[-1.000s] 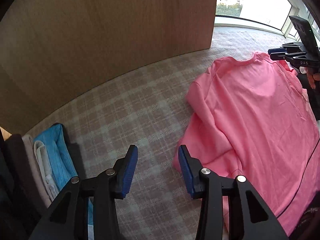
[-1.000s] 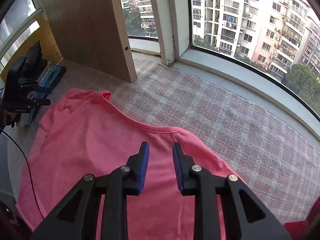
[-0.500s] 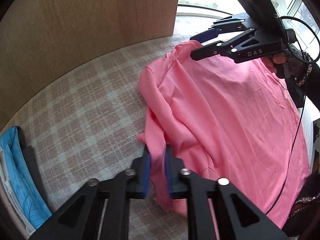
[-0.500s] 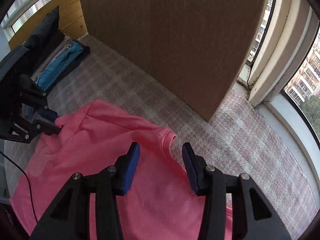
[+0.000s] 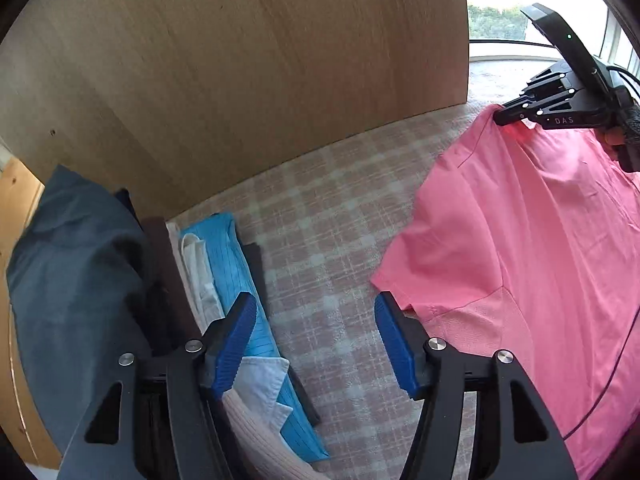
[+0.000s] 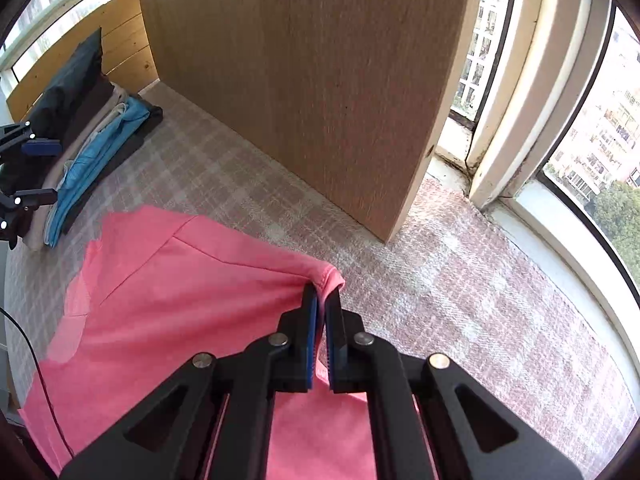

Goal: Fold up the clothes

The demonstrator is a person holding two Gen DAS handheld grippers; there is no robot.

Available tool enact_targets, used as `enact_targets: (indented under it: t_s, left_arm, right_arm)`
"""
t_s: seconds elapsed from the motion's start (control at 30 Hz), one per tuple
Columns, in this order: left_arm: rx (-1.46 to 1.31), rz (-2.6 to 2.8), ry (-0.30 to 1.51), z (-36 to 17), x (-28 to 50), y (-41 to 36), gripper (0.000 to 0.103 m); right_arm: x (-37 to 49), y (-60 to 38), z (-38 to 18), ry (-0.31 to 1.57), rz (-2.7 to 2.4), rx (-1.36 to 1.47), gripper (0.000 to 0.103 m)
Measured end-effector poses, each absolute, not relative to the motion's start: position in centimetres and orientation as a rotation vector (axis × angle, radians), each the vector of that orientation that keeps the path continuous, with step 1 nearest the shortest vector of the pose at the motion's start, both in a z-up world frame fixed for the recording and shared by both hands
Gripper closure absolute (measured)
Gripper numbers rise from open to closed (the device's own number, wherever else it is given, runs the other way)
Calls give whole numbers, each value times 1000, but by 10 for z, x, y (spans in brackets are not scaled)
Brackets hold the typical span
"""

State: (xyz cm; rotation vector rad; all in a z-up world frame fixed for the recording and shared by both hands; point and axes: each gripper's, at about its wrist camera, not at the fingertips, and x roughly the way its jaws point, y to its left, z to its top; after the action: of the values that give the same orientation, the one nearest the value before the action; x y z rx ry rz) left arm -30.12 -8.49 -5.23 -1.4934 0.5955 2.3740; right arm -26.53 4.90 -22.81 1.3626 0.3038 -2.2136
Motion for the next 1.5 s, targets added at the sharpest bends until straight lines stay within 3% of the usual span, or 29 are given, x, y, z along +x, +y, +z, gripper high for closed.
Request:
enact_targets:
  t_s: [0.3, 0.4, 0.47, 0.5, 0.53, 0.7, 0.8, 0.87, 0.9, 0.93, 0.97, 1.2, 1.3, 1.4, 1.5]
  left_arm:
    - [-1600, 2150, 382, -102, -314, -66, 44]
    - [-1597, 2144, 411, -113, -315, -59, 49]
    - [-1557, 2130, 412, -115, -313, -53, 88]
    - [-1536, 2116, 388, -112, -312, -51, 101]
    - [-1524, 2118, 370, -106, -309, -52, 102]
    - [-1423, 2193, 280, -51, -291, -67, 103]
    - [-1334, 2233, 344, -11, -275, -69, 101]
    - [-1355, 2283, 422, -9, -274, -73, 89]
    - [-1377, 2304, 455, -12, -276, -76, 82]
    - [-1430, 2318, 462, -21, -280, -80, 65]
    - [-1487, 2324, 463, -32, -287, -83, 65]
    - [-1519, 2144, 328, -83, -258, -75, 63]
    - [-1512, 2110, 296, -104, -252, -66, 63]
    - [-1482, 2129, 235, -111, -254, -66, 63]
    - [-1430, 2132, 179, -113, -250, -68, 81]
  right_arm:
    - [-268, 43, -232, 314, -2199, 1388, 98]
    - [-267, 41, -233, 314, -2197, 1386, 98]
    - [-266, 40, -231, 319, -2200, 1384, 98]
    - [-265, 41, -230, 321, -2201, 1380, 98]
    - [-263, 41, -229, 323, -2203, 1375, 98]
    - [-259, 43, -220, 332, -2236, 1355, 98]
    - [-257, 44, -223, 384, -2253, 1368, 98]
    - [-259, 43, -230, 455, -2266, 1411, 96]
    - [-260, 42, -234, 488, -2269, 1440, 86]
    - [-260, 42, -236, 515, -2274, 1462, 80]
    - [-259, 43, -233, 522, -2289, 1463, 72]
    - [-235, 31, -180, 571, -2431, 1341, 66]
    - [-225, -14, -162, 564, -2313, 1270, 57]
    - [-221, -68, -161, 610, -2173, 1233, 56]
    - [-227, -116, -174, 636, -2023, 1246, 50]
